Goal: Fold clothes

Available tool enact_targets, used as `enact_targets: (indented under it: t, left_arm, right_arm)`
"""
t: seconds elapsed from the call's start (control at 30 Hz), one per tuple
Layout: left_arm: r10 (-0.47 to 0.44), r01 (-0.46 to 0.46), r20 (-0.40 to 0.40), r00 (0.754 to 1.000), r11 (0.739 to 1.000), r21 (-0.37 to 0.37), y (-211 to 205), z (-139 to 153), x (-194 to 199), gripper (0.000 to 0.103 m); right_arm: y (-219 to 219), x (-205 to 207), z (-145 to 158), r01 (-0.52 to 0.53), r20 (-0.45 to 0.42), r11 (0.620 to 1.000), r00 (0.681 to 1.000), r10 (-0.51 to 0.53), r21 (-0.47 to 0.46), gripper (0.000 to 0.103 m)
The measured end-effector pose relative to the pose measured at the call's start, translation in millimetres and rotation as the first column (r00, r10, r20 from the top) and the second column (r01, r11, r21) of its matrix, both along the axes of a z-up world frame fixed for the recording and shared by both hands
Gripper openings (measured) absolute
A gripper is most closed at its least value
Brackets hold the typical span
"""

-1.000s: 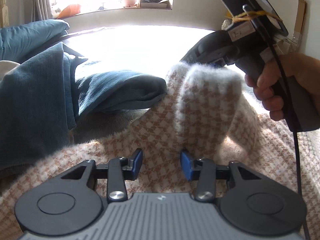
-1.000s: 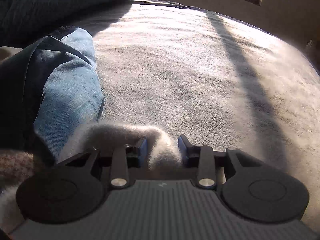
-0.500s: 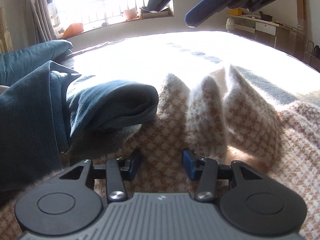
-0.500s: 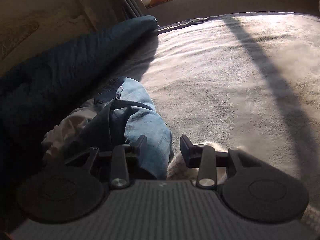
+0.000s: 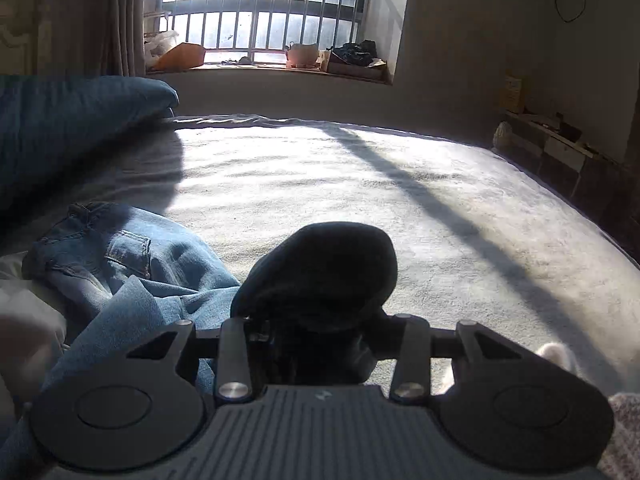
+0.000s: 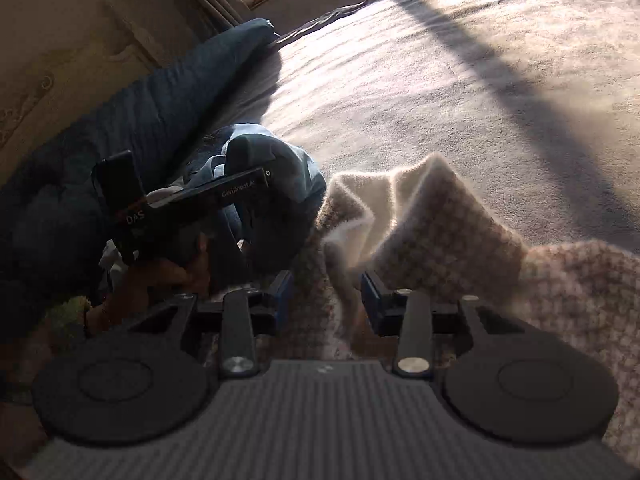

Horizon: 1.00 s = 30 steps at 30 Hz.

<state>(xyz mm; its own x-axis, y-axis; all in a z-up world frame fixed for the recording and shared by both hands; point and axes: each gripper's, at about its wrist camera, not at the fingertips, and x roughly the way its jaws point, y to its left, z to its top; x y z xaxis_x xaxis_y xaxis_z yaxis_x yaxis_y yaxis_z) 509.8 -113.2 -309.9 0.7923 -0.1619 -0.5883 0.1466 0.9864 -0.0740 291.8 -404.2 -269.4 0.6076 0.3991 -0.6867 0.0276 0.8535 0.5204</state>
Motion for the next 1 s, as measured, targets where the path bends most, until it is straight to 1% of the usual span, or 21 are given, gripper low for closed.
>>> enact_targets:
  t: [0.03,0.1,0.13,0.17,0.23,0.3,0.37,0.43,0.47,0.5,0.57,0.6,0.63,0.7,0.73,0.8,0.83,0.87,0.9,0.97,1.0]
  left_arm:
    - [0.074,-0.073,-0.022,0.997,0.997,0.037,7,-1,15,0.035]
    - [0.217,-0.208,-0.090,0.972,0.973,0.099,24,-10,44,0.035]
    - [0.268,-0.252,-0.114,0.957,0.958,0.135,29,-15,51,0.035]
    - [0.294,-0.272,-0.119,0.948,0.947,0.171,30,-18,52,0.036]
    - [0.263,-0.240,-0.094,0.960,0.948,0.207,19,-12,41,0.037]
    - [0.175,-0.151,-0.083,0.981,0.960,0.235,1,-2,22,0.040]
    - [0.073,-0.051,-0.071,0.995,0.961,0.271,-15,7,-1,0.045]
    - [-0.018,0.039,-0.074,0.997,0.954,0.299,-29,12,-24,0.047]
    - [-0.060,0.082,-0.081,0.995,0.950,0.300,-34,14,-36,0.047]
    - [-0.093,0.115,-0.086,0.992,0.947,0.299,-36,16,-46,0.048]
    - [-0.140,0.160,-0.087,0.986,0.941,0.300,-39,20,-66,0.048]
    - [-0.159,0.177,-0.083,0.984,0.939,0.296,-38,22,-73,0.048]
    - [-0.180,0.195,-0.078,0.981,0.936,0.293,-38,23,-80,0.048]
    - [-0.214,0.220,-0.056,0.975,0.923,0.315,-42,24,-96,0.048]
    - [-0.223,0.227,-0.053,0.973,0.917,0.328,-45,22,-100,0.048]
    - [-0.219,0.229,-0.067,0.973,0.913,0.338,-49,16,-100,0.048]
    - [-0.210,0.222,-0.072,0.975,0.914,0.340,-49,15,-99,0.048]
    - [-0.198,0.210,-0.072,0.978,0.917,0.339,-48,13,-97,0.048]
    - [-0.189,0.203,-0.073,0.979,0.919,0.337,-47,12,-96,0.048]
    - [-0.179,0.193,-0.073,0.981,0.924,0.330,-44,12,-95,0.048]
    - [-0.174,0.188,-0.073,0.982,0.926,0.327,-42,12,-95,0.048]
  right_arm:
    - [-5,-7,-6,0.017,-0.022,1.000,1.000,-0.017,0.007,0.037]
    - [-14,-20,-18,0.056,-0.067,0.998,0.996,-0.055,0.027,0.037]
    - [-17,-24,-22,0.072,-0.079,0.997,0.994,-0.069,0.033,0.037]
    - [-19,-28,-26,0.084,-0.087,0.996,0.993,-0.080,0.036,0.037]
    - [-21,-31,-33,0.094,-0.094,0.995,0.991,-0.091,0.028,0.037]
    - [-18,-30,-36,0.092,-0.075,0.996,0.993,-0.092,-0.008,0.037]
    - [-10,-26,-33,0.073,-0.024,0.991,0.997,-0.076,-0.108,0.037]
    - [0,-21,-30,0.048,0.032,0.972,0.999,-0.041,-0.231,0.038]
    - [9,-20,-28,0.020,0.066,0.950,0.998,0.000,-0.311,0.038]
    - [20,-19,-27,-0.012,0.096,0.917,0.994,0.055,-0.399,0.038]
    - [47,-17,-31,-0.075,0.137,0.821,0.973,0.183,-0.566,0.042]
    - [61,-15,-35,-0.105,0.145,0.765,0.957,0.252,-0.636,0.048]
    - [71,-11,-42,-0.122,0.140,0.719,0.946,0.293,-0.684,0.050]
    - [87,-1,-58,-0.137,0.118,0.638,0.933,0.340,-0.758,0.049]
    - [89,8,-68,-0.141,0.105,0.632,0.936,0.335,-0.762,0.048]
    - [85,34,-88,-0.144,0.075,0.673,0.956,0.285,-0.726,0.045]
    - [78,45,-95,-0.133,0.071,0.721,0.967,0.245,-0.680,0.045]
    - [68,56,-99,-0.111,0.071,0.782,0.978,0.194,-0.613,0.046]
    - [58,63,-99,-0.088,0.078,0.830,0.984,0.157,-0.551,0.047]
    - [38,60,-85,-0.054,0.104,0.906,0.989,0.107,-0.420,0.047]
    - [28,58,-77,-0.037,0.114,0.936,0.990,0.082,-0.349,0.047]
